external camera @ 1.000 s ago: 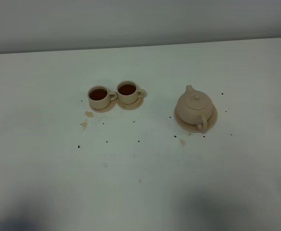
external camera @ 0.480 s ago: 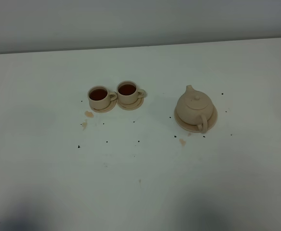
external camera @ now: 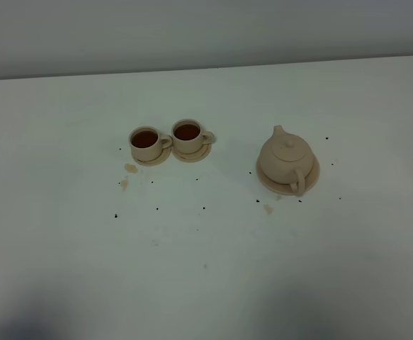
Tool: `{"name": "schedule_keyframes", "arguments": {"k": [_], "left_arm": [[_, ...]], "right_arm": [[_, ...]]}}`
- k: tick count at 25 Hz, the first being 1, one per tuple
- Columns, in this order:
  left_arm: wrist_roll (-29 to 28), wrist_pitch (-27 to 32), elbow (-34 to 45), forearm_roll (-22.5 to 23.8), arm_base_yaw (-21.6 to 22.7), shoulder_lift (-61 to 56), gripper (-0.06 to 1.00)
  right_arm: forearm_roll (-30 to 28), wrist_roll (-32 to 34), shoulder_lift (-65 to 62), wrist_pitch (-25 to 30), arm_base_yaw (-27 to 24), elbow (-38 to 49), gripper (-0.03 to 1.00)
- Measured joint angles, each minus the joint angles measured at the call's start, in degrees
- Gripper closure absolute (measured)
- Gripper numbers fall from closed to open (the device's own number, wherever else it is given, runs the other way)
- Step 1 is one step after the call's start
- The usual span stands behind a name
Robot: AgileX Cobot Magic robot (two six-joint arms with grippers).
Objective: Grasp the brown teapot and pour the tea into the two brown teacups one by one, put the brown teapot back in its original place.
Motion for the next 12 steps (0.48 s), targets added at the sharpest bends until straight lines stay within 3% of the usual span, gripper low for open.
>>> {"name": "schedule_keyframes", "arguments": {"k": [12], "left_arm": [[0.0,0.0,0.0,0.0,0.0,0.0,0.62]], "right_arm": [[1.0,0.2,-4.5,1.7,-1.4,0.0,0.48]]}}
